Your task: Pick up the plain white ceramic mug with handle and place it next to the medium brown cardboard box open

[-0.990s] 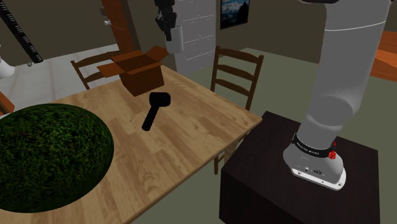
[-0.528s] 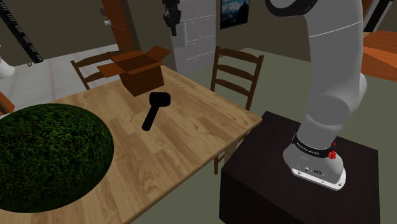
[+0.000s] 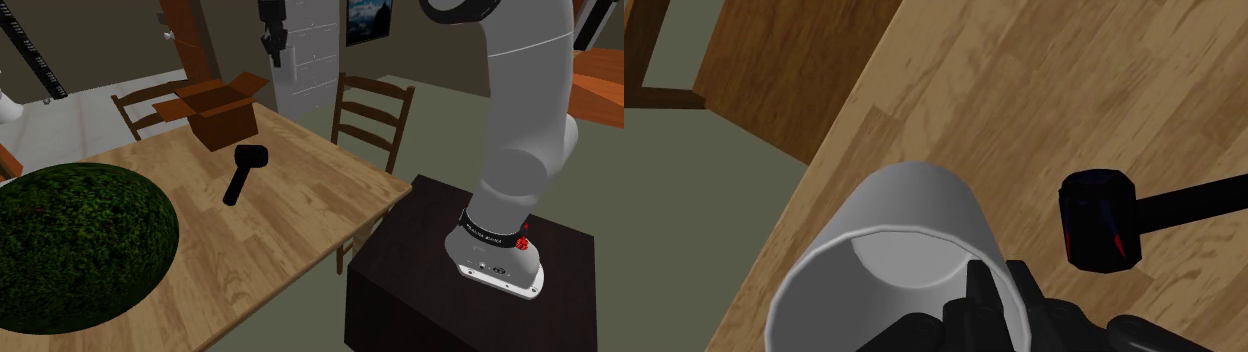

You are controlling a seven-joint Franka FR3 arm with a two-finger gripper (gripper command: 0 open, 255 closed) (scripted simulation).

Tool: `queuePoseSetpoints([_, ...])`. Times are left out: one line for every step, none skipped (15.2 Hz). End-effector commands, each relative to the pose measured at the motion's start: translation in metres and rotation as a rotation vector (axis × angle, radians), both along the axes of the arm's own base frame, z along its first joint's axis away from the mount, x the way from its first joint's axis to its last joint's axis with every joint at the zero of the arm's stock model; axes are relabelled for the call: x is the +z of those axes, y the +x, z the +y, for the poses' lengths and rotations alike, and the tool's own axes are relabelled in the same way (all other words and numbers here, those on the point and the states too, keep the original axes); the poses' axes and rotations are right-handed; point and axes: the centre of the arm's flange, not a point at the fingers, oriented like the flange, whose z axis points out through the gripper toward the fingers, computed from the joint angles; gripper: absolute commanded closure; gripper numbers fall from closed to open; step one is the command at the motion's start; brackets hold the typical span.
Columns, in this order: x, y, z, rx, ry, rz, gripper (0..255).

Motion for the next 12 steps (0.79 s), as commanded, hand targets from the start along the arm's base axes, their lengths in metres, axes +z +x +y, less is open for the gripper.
queuePoseSetpoints([-0.011, 0.000, 0.001, 0.000, 0.000, -0.001, 255])
queuePoseSetpoints([-0.017, 0.000, 0.001, 0.000, 0.000, -0.001, 255])
queuePoseSetpoints([-0.022, 0.000, 0.001, 0.000, 0.000, -0.001, 255])
queuePoseSetpoints([-0.027, 0.000, 0.001, 0.000, 0.000, -0.001, 255])
queuePoseSetpoints([-0.032, 0.000, 0.001, 0.000, 0.000, -0.001, 255])
queuePoseSetpoints([-0.038, 0.000, 0.001, 0.000, 0.000, -0.001, 255])
queuePoseSetpoints([-0.043, 0.000, 0.001, 0.000, 0.000, -0.001, 255])
queuePoseSetpoints([-0.048, 0.000, 0.001, 0.000, 0.000, -0.001, 255])
queuePoseSetpoints([-0.054, 0.000, 0.001, 0.000, 0.000, -0.001, 255])
queuePoseSetpoints([-0.059, 0.000, 0.001, 0.000, 0.000, -0.001, 255])
queuePoseSetpoints([-0.064, 0.000, 0.001, 0.000, 0.000, -0.001, 255])
queuePoseSetpoints([-0.069, 0.000, 0.001, 0.000, 0.000, -0.001, 255])
